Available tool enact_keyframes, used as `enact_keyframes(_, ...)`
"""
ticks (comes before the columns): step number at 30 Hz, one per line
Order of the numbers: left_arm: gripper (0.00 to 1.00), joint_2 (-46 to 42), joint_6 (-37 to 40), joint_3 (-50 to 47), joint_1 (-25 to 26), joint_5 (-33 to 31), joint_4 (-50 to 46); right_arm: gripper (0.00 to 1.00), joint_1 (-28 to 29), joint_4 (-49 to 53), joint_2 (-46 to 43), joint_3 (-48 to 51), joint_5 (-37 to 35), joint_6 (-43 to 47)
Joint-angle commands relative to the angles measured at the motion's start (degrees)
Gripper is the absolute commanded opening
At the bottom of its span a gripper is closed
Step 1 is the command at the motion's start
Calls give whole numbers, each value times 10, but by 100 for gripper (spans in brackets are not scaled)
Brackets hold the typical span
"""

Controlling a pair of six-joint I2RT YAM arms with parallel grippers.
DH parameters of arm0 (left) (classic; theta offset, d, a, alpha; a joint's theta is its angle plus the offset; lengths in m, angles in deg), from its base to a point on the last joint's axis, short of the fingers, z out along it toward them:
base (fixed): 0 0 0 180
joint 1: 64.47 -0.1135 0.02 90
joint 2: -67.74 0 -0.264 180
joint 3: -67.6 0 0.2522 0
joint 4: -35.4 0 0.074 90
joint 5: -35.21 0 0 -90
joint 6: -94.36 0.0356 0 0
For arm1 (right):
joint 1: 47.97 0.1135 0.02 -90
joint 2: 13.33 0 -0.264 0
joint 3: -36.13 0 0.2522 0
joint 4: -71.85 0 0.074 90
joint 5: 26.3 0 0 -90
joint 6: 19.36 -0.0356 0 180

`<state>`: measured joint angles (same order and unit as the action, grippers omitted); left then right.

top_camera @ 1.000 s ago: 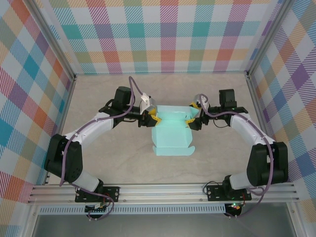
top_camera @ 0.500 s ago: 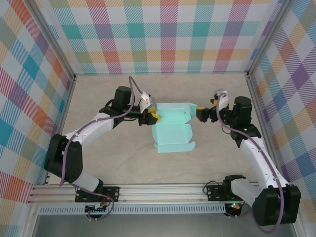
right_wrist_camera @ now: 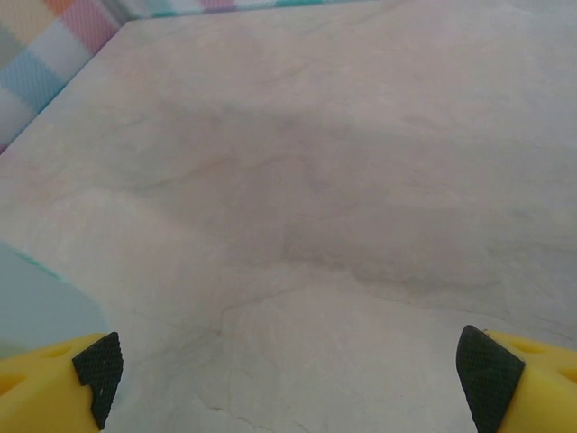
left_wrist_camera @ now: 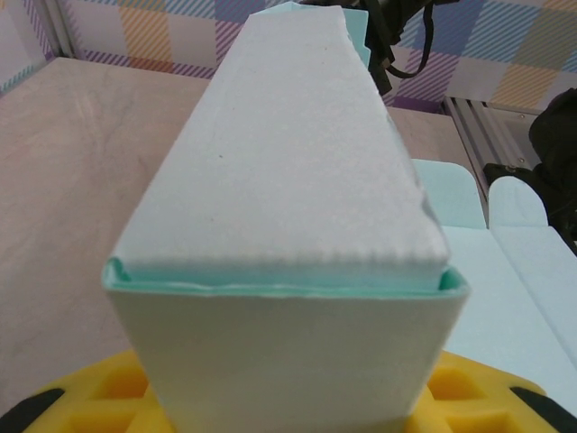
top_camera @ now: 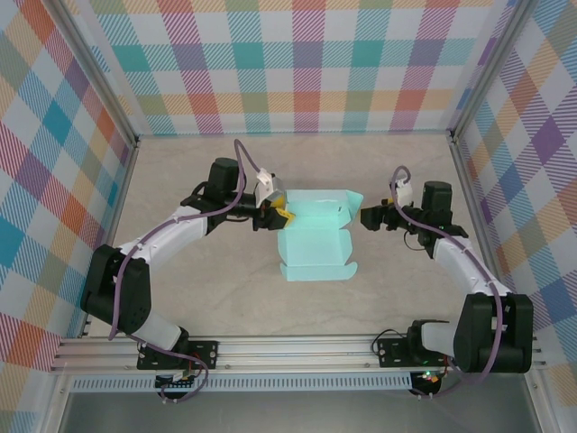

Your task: Fold the paper box

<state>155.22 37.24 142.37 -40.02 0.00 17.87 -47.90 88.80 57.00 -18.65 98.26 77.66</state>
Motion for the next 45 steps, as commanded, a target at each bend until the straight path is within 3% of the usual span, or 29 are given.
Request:
enact_keyframes(1,11,-19,31,24,-6,42,-35,97,13,72,-10,-39,64,150)
enact_keyframes(6,11,-14,37,30,-7,52,-45,94,49,20,-19,-15,34,151)
enact_keyframes(10,10,-12,37,31,-7,57,-46,86,69,-28,-18,-3,20,134)
enact_keyframes(21,10,-8,41,32,-12,55,-54,89,93,-5,-55,3,12,155)
enact_keyframes(25,10,-6,39,38,-13,64,-55,88,96,-40,-74,31,-6,142)
enact_keyframes(40,10,2,37,39,-13,71,-55,90,128,-69,-26,-32,79,53)
enact_keyframes(45,10,8,35,38,-18,71,-58,91,127,-11,-33,-24,69,86)
